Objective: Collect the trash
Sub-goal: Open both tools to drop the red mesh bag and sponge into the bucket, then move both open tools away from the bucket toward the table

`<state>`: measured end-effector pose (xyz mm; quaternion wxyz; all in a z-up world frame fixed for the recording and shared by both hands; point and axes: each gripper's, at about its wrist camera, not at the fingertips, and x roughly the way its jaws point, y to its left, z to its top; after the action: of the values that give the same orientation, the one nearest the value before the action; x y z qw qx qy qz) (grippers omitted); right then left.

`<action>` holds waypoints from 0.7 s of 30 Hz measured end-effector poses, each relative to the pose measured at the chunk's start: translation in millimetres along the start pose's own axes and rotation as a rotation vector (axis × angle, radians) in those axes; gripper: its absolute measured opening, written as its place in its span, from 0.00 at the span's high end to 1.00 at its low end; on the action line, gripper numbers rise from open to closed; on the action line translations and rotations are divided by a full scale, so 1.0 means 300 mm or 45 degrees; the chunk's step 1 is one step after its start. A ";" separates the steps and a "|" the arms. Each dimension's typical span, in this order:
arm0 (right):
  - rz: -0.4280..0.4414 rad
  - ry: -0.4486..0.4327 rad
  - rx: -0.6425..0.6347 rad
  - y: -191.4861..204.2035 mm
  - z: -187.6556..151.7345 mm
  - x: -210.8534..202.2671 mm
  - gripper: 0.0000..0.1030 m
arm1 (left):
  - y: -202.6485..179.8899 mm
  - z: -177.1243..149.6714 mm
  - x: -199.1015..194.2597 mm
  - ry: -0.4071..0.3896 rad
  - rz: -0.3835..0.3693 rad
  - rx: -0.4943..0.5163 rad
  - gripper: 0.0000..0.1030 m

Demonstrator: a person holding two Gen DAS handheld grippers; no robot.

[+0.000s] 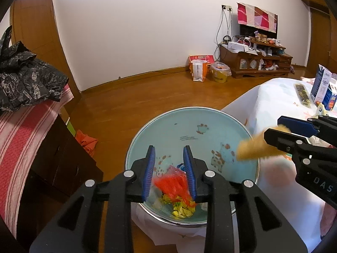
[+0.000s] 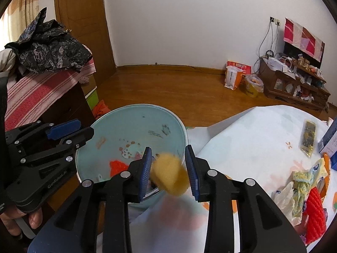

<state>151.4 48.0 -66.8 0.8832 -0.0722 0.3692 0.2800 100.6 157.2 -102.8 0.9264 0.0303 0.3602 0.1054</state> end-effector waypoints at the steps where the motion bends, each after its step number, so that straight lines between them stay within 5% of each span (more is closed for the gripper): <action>1: 0.000 0.000 0.001 -0.002 -0.001 -0.001 0.66 | 0.000 0.000 0.000 0.000 0.002 -0.002 0.69; 8: -0.019 -0.009 0.014 -0.019 -0.012 -0.020 0.61 | 0.001 0.004 -0.006 -0.009 0.009 -0.012 0.49; 21: -0.161 -0.033 0.100 -0.166 -0.091 -0.170 0.59 | -0.108 -0.016 -0.022 -0.004 -0.096 0.043 0.46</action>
<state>133.0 -25.1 -55.0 0.9059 -0.0570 0.3632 0.2100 98.4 124.2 -106.2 0.9296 0.0323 0.3615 0.0642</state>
